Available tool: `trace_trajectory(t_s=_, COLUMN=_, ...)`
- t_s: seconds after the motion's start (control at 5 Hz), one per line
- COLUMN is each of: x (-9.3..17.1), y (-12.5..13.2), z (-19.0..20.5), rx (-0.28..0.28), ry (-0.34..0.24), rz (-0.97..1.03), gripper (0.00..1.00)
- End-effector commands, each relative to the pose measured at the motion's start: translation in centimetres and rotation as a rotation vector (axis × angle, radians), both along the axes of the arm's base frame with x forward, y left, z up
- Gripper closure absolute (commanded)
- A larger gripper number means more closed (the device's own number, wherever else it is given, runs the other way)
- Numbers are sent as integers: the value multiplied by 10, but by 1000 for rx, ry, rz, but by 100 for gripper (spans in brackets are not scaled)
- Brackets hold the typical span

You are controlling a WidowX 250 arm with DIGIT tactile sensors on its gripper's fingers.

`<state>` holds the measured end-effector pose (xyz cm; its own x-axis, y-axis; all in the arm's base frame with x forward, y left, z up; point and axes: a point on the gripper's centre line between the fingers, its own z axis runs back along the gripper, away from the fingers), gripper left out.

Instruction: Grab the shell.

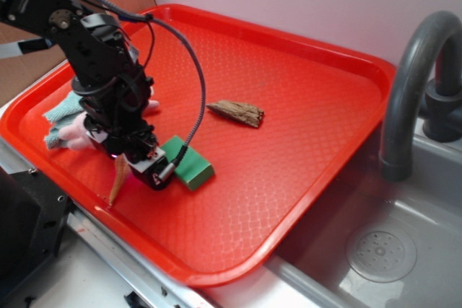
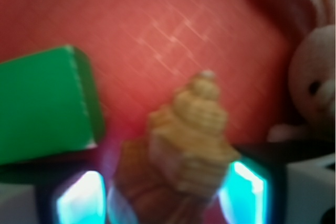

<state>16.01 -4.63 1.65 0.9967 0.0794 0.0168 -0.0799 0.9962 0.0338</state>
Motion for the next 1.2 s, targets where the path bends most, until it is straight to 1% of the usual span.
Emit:
trace_trajectory(t_s=0.0, x=0, y=-5, z=7, rx=27, ry=-22, rz=37, gripper=100)
trace_trajectory(t_s=0.2, x=3, y=3, z=55, rx=4, ry=-62, rz=123, gripper=100)
trace_trajectory(t_s=0.4, x=7, y=12, z=105, rx=-64, ry=-100, rz=194, gripper=100)
trace_trajectory(t_s=0.6, x=5, y=22, z=155, rx=-142, ry=-125, rz=216, gripper=100)
trace_trajectory(t_s=0.8, x=0, y=29, z=190, rx=-212, ry=-143, rz=239, gripper=100)
trace_trajectory(t_s=1.0, x=6, y=29, z=185, rx=-179, ry=-114, rz=237, gripper=100)
